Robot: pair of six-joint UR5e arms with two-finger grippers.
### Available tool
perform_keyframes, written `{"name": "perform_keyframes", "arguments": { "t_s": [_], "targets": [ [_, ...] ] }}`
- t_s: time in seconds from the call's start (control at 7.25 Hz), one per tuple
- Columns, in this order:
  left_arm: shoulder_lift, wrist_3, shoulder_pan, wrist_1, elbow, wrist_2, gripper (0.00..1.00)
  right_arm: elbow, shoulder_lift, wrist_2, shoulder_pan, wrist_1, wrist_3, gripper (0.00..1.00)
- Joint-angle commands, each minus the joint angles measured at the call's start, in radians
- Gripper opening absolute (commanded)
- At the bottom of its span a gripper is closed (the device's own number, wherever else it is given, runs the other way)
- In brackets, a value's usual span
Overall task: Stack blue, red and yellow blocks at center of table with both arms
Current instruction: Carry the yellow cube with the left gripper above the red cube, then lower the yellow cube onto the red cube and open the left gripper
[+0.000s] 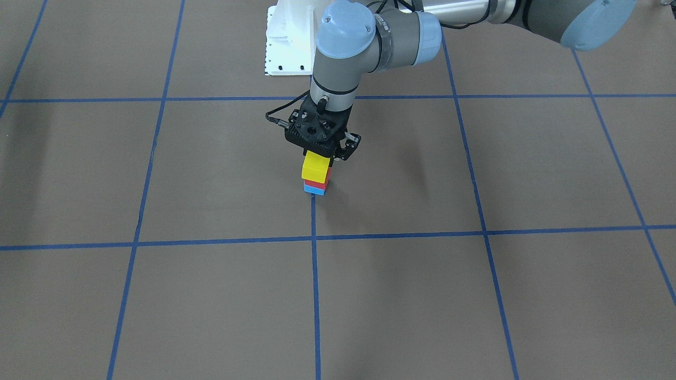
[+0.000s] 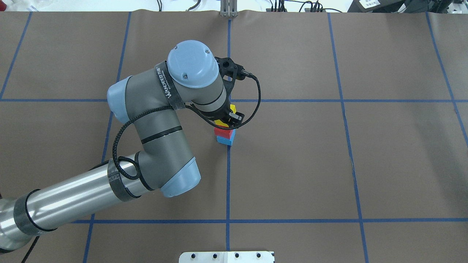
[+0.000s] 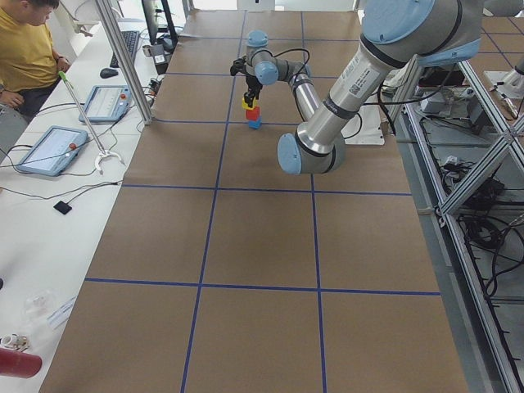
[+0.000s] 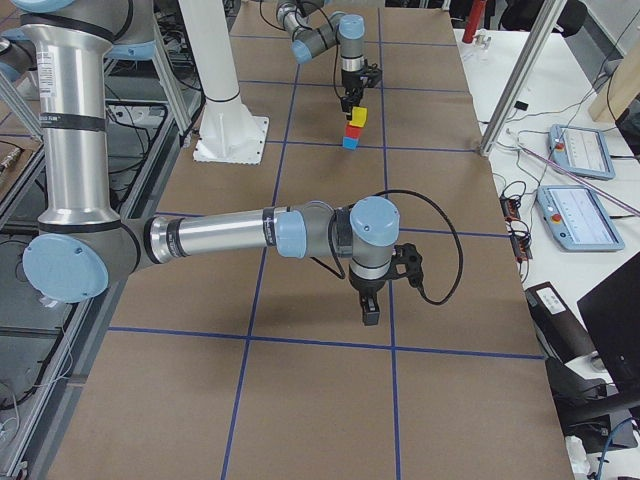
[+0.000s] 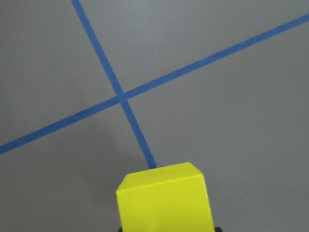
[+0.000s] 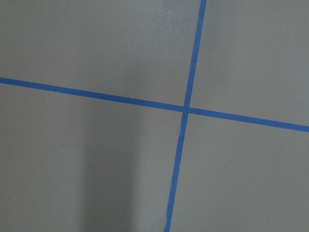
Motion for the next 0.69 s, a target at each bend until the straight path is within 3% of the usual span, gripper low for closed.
{"name": "perform_keyframes", "arguments": {
  "t_s": [0.0,0.55],
  "targets": [
    [0.001,0.002,0.005,0.012,0.001,0.002,0.00,0.000,0.000,0.000,0.000,0.000,0.000,1.00],
    [-0.002,0.004,0.005,0.036,-0.002,0.002,0.00,0.000,0.000,0.000,0.000,0.000,0.000,1.00]
  ]
}}
